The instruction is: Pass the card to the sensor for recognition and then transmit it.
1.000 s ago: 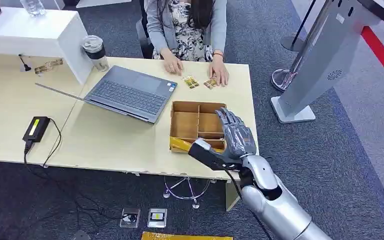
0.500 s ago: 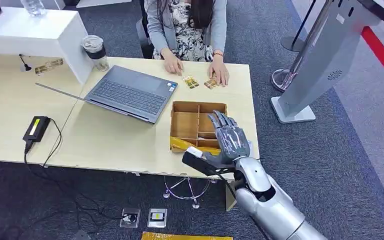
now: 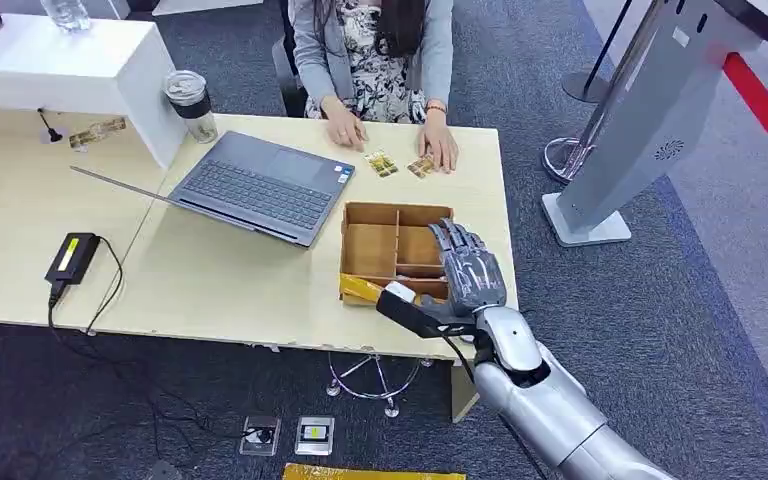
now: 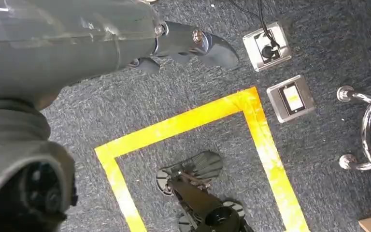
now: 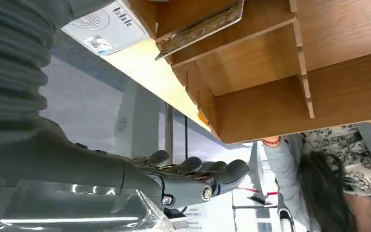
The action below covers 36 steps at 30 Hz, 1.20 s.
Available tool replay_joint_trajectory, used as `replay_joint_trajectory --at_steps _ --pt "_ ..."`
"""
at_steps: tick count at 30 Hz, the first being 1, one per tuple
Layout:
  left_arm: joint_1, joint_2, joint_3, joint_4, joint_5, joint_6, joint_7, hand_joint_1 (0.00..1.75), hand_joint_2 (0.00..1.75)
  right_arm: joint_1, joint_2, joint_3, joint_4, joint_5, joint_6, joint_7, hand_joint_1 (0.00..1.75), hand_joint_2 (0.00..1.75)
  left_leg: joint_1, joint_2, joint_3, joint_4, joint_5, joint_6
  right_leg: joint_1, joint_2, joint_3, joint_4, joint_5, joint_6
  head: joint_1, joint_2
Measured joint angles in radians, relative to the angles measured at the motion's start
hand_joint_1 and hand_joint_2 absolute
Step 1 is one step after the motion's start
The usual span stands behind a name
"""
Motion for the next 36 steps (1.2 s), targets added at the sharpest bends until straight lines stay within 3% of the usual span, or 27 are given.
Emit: replay_joint_trajectory --at_steps 10,36 --pt "0.0 0.0 0.0 0.0 0.0 -0.001 0.0 0.0 0.0 -0.018 0.007 -0.001 0.06 -0.01 0.007 0.001 0.0 1.75 0.0 0.0 0.0 0.0 0.0 0.0 0.0 0.0 0.0 0.0 0.0 0.0 0.0 0.0" --pt "0.0 0.005 0.0 0.0 -0.008 -0.007 0.0 0.0 0.0 -0.006 0.007 -0.001 0.066 -0.018 0.043 0.003 0.0 1.75 0.0 0.0 0.0 0.0 0.0 0.0 0.0 0.0 0.0 0.0 0.0 0.0 0.0 0.0"
